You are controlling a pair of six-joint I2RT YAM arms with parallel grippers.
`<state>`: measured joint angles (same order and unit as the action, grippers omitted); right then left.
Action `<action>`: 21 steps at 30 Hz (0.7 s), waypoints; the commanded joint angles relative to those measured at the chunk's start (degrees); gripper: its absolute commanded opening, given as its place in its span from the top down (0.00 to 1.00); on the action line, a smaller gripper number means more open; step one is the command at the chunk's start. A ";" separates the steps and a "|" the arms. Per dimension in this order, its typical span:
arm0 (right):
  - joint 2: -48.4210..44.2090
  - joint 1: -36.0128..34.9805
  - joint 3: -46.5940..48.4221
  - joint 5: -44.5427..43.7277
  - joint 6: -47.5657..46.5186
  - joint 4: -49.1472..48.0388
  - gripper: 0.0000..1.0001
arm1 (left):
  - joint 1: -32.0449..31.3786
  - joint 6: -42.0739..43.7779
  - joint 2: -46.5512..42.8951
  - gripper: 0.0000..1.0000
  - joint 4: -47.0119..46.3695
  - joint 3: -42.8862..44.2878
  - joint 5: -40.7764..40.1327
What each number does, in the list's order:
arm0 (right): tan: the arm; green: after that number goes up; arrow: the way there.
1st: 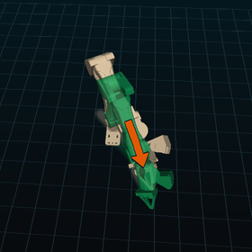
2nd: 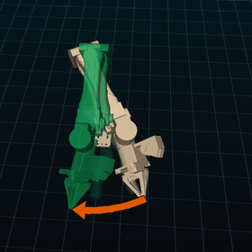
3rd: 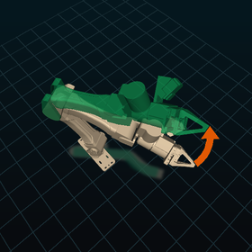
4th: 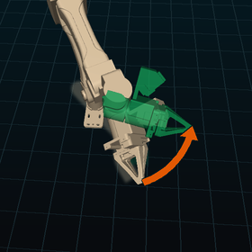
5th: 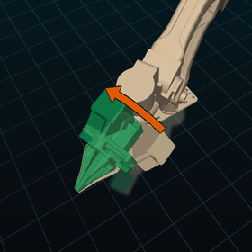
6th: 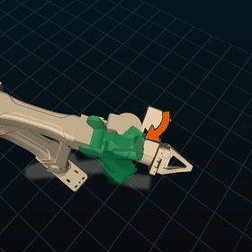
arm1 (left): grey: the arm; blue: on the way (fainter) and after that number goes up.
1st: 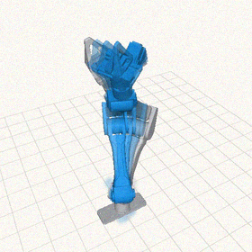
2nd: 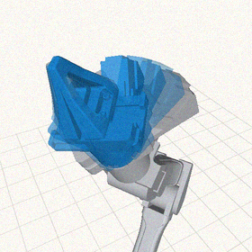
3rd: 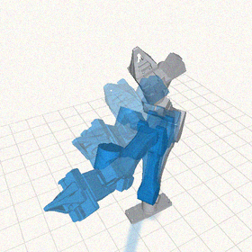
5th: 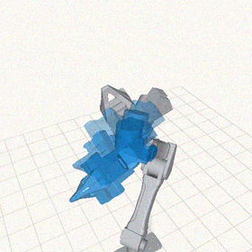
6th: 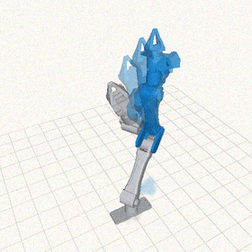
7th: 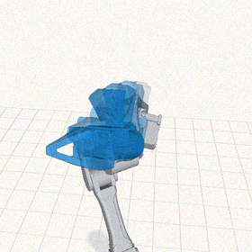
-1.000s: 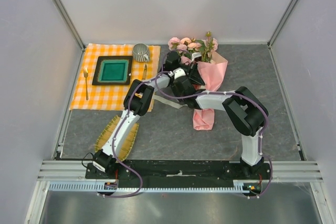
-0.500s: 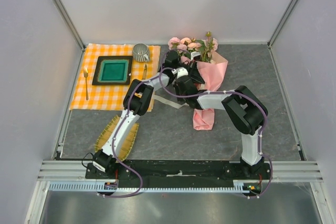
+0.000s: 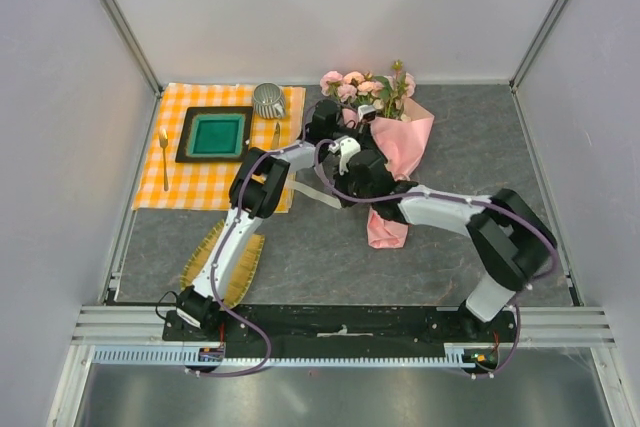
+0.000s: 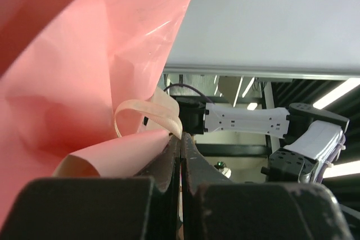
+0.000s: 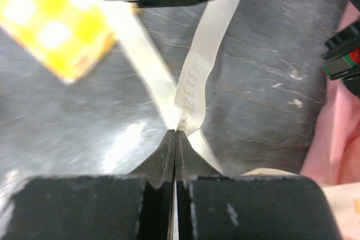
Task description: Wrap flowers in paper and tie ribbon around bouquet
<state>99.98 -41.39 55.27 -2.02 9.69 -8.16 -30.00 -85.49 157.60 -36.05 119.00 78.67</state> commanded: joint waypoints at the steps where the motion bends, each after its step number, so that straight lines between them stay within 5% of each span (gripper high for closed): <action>1: -9.71 -0.10 -5.77 13.62 5.06 -2.91 1.00 | -0.32 11.89 -9.22 0.98 9.14 -3.94 -3.96; 9: -24.99 2.00 -18.07 13.27 24.38 -1.69 1.00 | -1.90 22.03 -18.81 0.98 19.08 -16.23 -15.12; 17: -49.68 14.48 -23.98 8.98 39.61 17.63 1.00 | -2.08 29.77 -26.55 0.99 30.34 -24.42 -29.53; 21: -51.21 18.79 -20.39 2.04 39.10 31.96 1.00 | -2.34 29.77 -28.48 0.98 30.34 -27.76 -31.56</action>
<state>49.15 -24.80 32.29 6.72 44.93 8.05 -32.23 -60.18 133.45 -8.51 93.71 52.51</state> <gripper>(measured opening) 0.007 0.022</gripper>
